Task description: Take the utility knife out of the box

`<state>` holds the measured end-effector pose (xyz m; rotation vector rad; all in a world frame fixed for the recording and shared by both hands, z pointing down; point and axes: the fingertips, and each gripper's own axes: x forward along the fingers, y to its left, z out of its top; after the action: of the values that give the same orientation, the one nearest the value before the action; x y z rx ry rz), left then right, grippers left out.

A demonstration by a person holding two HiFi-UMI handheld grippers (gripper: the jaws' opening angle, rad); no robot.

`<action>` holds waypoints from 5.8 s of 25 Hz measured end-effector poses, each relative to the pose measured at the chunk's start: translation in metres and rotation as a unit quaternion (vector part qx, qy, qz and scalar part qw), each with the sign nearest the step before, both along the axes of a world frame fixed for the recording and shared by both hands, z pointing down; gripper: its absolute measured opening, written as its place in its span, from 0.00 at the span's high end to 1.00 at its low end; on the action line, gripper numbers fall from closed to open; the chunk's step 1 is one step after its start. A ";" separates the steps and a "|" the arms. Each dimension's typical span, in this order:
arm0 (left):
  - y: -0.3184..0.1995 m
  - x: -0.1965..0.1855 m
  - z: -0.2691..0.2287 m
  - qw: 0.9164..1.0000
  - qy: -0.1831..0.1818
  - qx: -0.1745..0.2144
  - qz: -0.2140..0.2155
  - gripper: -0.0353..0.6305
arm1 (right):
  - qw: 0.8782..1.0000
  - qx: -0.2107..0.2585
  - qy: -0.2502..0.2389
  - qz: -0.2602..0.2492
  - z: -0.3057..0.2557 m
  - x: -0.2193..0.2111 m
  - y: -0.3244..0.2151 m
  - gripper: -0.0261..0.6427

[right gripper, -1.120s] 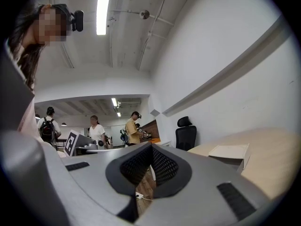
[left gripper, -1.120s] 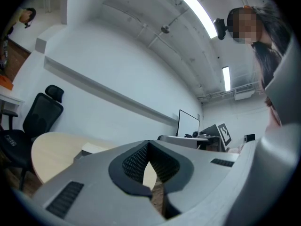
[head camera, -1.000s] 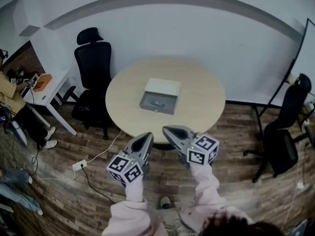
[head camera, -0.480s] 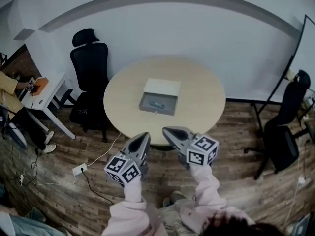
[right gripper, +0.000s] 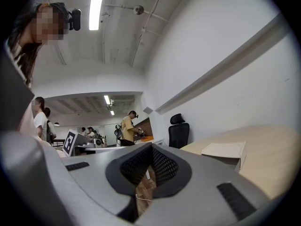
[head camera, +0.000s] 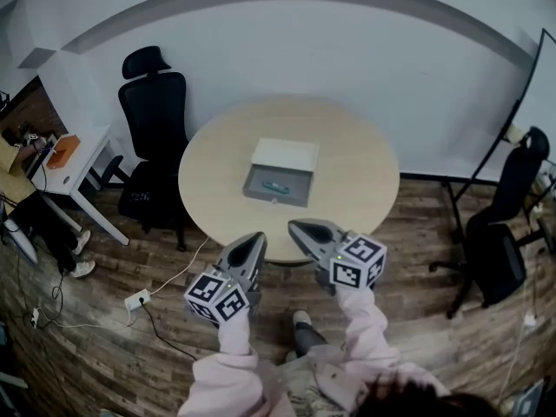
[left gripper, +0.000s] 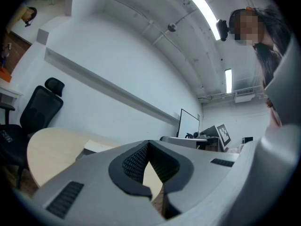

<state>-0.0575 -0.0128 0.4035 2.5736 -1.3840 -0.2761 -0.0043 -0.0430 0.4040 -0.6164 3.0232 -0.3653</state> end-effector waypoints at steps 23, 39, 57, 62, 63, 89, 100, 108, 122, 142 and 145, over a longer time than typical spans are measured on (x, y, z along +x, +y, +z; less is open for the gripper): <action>-0.108 -0.032 0.018 0.999 0.002 -0.028 -0.017 0.95 | 0.999 -0.039 0.014 -0.031 0.022 -0.042 -0.108 0.98; -0.156 -0.040 0.014 0.999 0.003 -0.036 -0.035 0.95 | 0.997 -0.046 0.018 -0.055 0.017 -0.054 -0.158 0.97; -0.202 -0.043 0.023 0.997 0.007 -0.043 -0.056 0.95 | 0.996 -0.043 0.028 -0.078 0.024 -0.060 -0.206 0.97; -0.215 -0.045 0.027 0.998 0.005 -0.045 -0.053 0.95 | 0.995 -0.049 0.033 -0.078 0.028 -0.062 -0.216 0.97; -0.217 -0.045 0.028 0.998 0.004 -0.046 -0.052 0.95 | 0.995 -0.050 0.033 -0.078 0.030 -0.062 -0.218 0.98; -0.267 -0.082 0.072 0.994 0.010 -0.107 -0.025 0.95 | 0.989 -0.101 0.089 -0.062 0.080 -0.100 -0.270 0.97; -0.278 -0.089 0.092 0.991 0.018 -0.130 -0.002 0.95 | 0.983 -0.114 0.132 -0.057 0.104 -0.114 -0.280 0.97; -0.282 -0.093 0.109 0.988 0.021 -0.152 0.013 0.95 | 0.978 -0.129 0.154 -0.057 0.117 -0.119 -0.285 0.97; -0.288 -0.091 0.136 0.981 0.021 -0.184 0.051 0.95 | 0.965 -0.144 0.211 -0.058 0.152 -0.120 -0.288 0.97; -0.287 -0.079 0.156 0.975 0.027 -0.207 0.076 0.95 | 0.942 -0.130 0.305 -0.053 0.192 -0.119 -0.290 0.97; -0.288 -0.079 0.158 0.974 0.028 -0.210 0.076 0.95 | 0.938 -0.132 0.316 -0.049 0.197 -0.117 -0.292 0.94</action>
<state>-0.1365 -0.3006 0.5610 2.2826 -1.0799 -0.0247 -0.1211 -0.3348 0.6009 -0.7158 3.6626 -0.7114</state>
